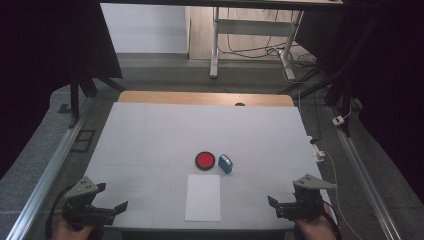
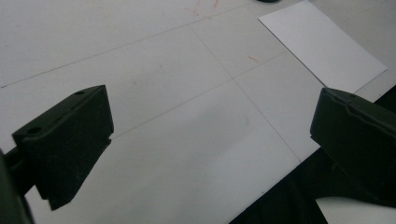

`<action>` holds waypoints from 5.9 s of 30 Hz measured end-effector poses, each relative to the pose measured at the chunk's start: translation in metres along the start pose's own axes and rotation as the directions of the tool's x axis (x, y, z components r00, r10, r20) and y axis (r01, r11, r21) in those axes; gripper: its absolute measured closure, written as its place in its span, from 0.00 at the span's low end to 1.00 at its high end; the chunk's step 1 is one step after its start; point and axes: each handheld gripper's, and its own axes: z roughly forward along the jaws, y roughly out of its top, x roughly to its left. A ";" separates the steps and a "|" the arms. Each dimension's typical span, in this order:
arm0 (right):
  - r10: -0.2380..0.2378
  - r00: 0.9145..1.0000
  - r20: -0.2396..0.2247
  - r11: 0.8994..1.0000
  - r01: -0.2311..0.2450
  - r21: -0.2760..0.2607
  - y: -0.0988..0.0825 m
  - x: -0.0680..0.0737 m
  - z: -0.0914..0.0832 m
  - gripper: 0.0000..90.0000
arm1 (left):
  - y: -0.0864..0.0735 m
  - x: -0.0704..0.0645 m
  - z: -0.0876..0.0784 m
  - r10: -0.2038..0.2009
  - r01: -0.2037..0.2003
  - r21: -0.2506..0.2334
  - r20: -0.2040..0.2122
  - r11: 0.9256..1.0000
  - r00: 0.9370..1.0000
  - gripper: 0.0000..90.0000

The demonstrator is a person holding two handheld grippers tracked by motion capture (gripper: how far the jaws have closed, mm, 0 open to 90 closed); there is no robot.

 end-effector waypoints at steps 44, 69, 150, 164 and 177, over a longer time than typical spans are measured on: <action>-0.043 0.997 -0.065 0.999 0.042 -0.022 0.005 0.001 -0.003 0.00 | 0.005 -0.004 0.009 0.074 -0.074 0.050 -0.009 0.996 0.997 0.00; -0.131 0.978 -0.165 0.990 0.119 -0.080 0.022 0.015 0.010 0.00 | 0.005 -0.003 0.010 0.068 -0.068 0.059 0.001 0.996 0.998 0.00; -0.217 0.961 -0.171 0.962 0.240 0.127 0.090 0.045 0.137 0.00 | 0.004 -0.003 0.010 0.069 -0.070 0.065 0.017 0.995 0.998 0.00; -0.238 0.958 -0.157 0.954 0.261 0.148 0.098 0.051 0.162 0.00 | 0.004 -0.002 0.010 0.064 -0.066 0.061 0.022 0.996 0.998 0.00; -0.249 0.958 -0.141 0.950 0.271 0.158 0.103 0.052 0.170 0.16 | 0.004 -0.002 0.010 0.066 -0.067 0.061 0.026 0.996 0.997 0.00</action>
